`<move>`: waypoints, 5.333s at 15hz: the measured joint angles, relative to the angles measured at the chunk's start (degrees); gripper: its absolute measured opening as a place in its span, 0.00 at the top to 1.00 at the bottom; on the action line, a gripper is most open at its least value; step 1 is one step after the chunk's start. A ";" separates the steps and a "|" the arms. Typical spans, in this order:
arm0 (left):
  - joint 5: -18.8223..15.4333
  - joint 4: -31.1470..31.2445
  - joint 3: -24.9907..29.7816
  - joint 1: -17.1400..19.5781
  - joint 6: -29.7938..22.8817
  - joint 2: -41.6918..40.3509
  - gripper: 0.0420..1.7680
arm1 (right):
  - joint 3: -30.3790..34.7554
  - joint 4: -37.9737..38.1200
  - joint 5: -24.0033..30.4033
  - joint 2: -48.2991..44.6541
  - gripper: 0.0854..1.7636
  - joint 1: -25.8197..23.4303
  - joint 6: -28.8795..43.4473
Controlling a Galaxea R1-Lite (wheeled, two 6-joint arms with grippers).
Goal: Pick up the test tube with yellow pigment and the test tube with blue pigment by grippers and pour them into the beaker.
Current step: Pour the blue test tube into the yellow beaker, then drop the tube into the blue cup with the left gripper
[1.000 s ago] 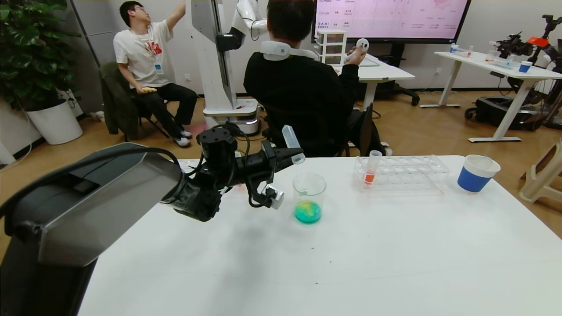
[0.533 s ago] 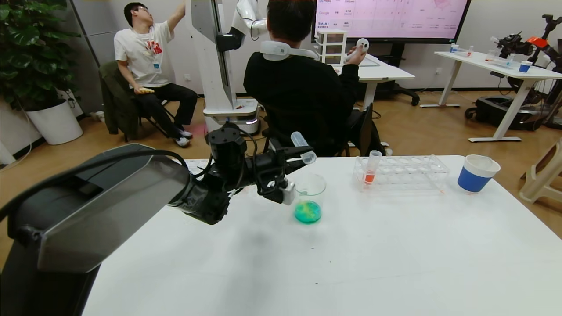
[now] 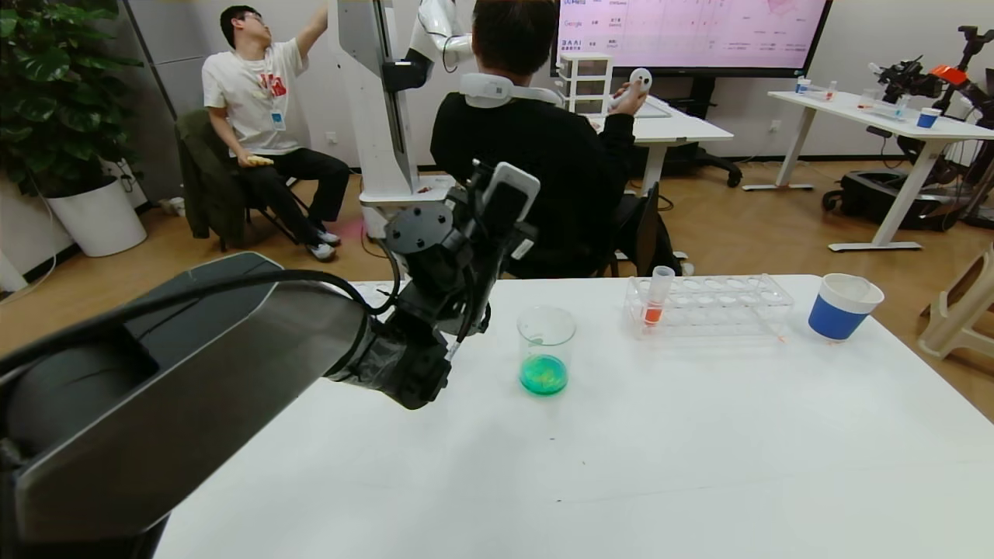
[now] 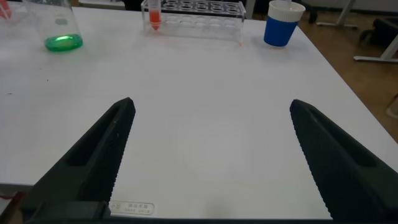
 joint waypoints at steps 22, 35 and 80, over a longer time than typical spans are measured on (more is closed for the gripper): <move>15.36 34.93 2.40 6.31 -38.96 -11.59 0.73 | 0.00 0.00 0.02 0.00 0.02 0.00 0.00; -2.43 34.77 7.69 35.90 -39.51 -16.77 0.73 | 0.00 0.00 0.02 0.00 0.02 0.00 0.00; -6.80 25.48 14.36 32.39 -38.91 -15.21 0.01 | 0.00 0.00 0.02 0.00 0.02 0.00 0.02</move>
